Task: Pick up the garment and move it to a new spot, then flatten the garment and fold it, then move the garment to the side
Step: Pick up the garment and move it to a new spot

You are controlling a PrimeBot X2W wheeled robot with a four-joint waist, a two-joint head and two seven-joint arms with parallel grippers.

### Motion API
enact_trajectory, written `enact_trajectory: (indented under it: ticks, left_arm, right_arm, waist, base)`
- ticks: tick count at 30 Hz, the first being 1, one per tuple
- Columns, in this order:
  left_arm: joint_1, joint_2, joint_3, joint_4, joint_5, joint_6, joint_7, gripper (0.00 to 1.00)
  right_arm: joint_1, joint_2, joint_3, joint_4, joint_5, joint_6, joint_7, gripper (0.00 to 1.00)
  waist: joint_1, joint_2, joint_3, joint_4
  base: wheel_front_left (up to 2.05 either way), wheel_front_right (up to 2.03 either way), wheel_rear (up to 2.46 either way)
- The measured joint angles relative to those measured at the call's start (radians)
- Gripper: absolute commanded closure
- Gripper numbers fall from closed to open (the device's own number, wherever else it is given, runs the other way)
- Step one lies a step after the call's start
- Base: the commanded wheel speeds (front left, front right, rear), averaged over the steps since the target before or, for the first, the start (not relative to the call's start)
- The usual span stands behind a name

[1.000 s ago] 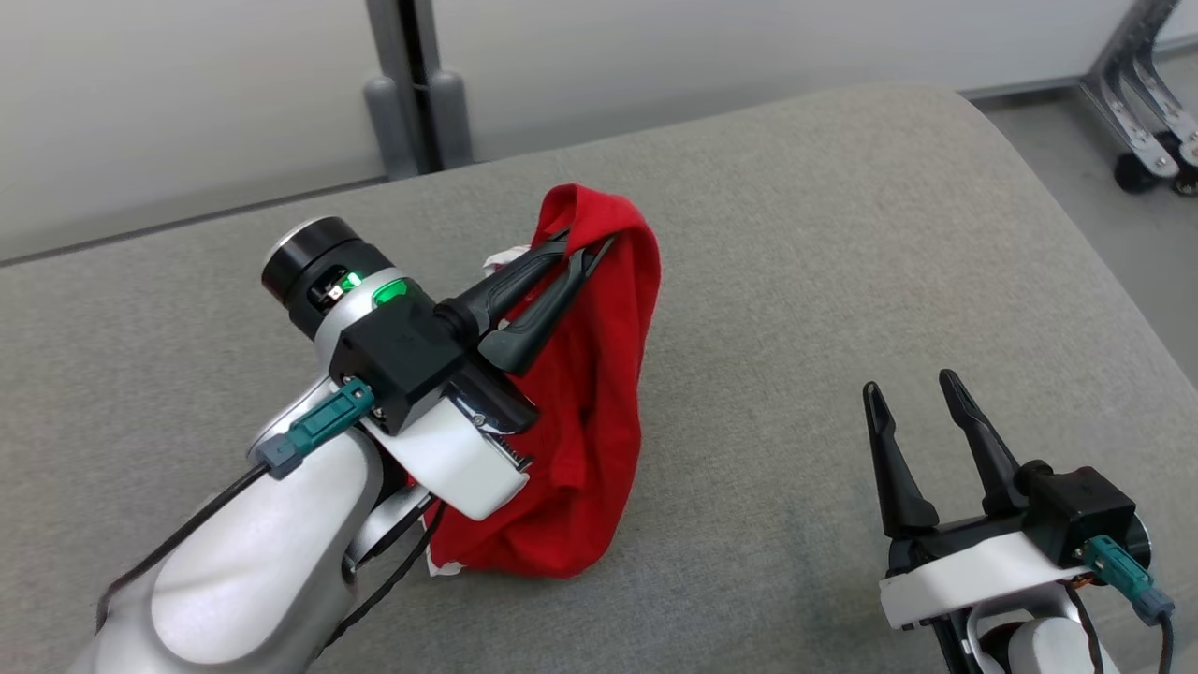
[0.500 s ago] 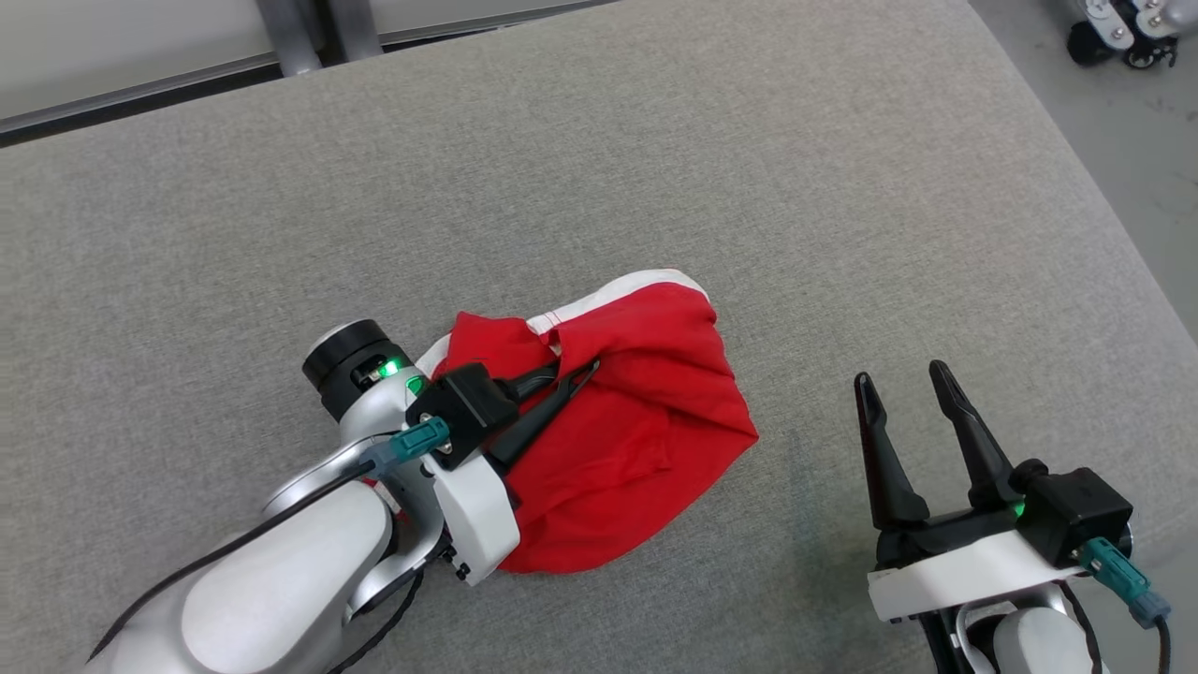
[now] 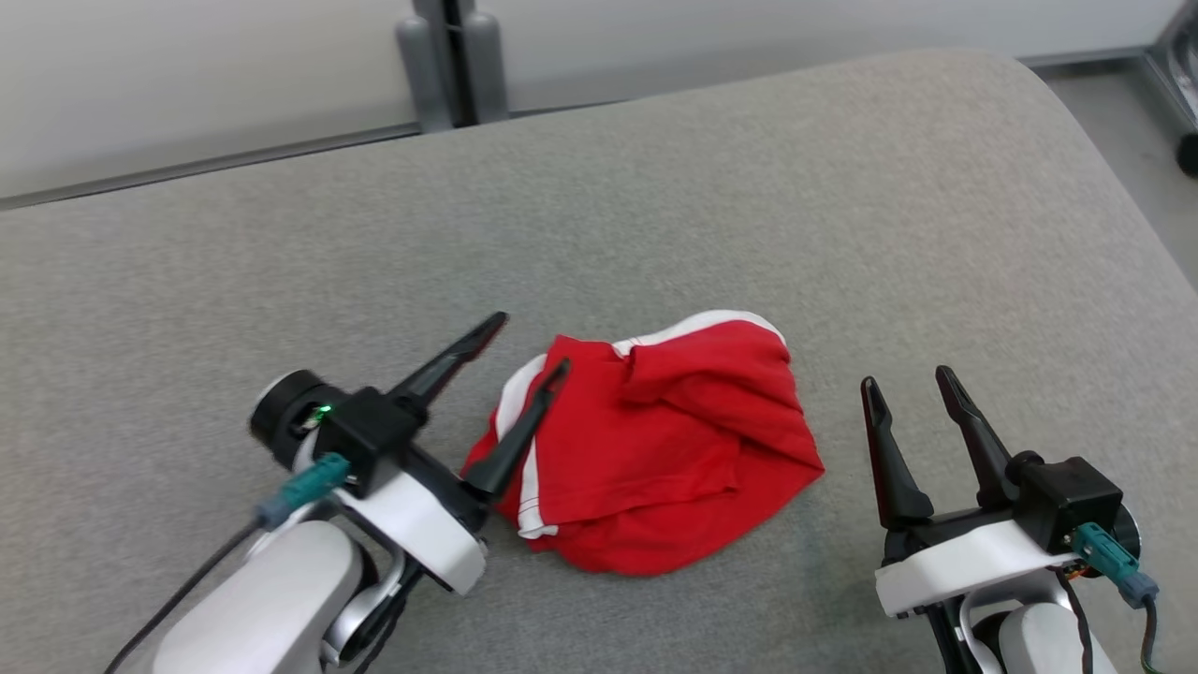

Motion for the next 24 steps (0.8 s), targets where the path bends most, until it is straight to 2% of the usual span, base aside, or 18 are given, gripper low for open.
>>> enact_trajectory:
  ticks: [6,12,18,24]
  left_arm:
    - [0.093,-0.002,0.153,-0.008,-0.040,0.081,-0.014,0.00]
    - [0.191,-0.015,0.341,-0.032,-0.015,0.110,-0.016,0.00]
    - [0.295,-0.037,0.521,-0.018,0.018,0.106,-0.016,0.00]
    - [0.382,-0.066,0.624,-0.003,0.066,0.062,-0.016,0.00]
  right_arm:
    - [0.015,0.000,-0.011,-0.009,-0.015,0.000,0.032,0.00]
    - [0.015,0.000,-0.018,-0.024,-0.029,0.000,0.053,0.00]
    - [0.021,0.000,-0.022,-0.035,-0.038,0.000,0.067,0.00]
    - [0.040,0.000,-0.027,-0.040,-0.045,0.000,0.083,0.00]
  waist:
    - [0.0000,0.0000,-0.054,0.074]
    - [0.0000,0.0000,-0.089,0.138]
    - [0.0000,0.0000,-0.110,0.174]
    - [0.0000,0.0000,-0.138,0.188]
  base:
    - [0.00,0.00,0.00]
    - [0.00,0.00,0.00]
    - [0.00,0.00,0.00]
    - [0.00,0.00,0.00]
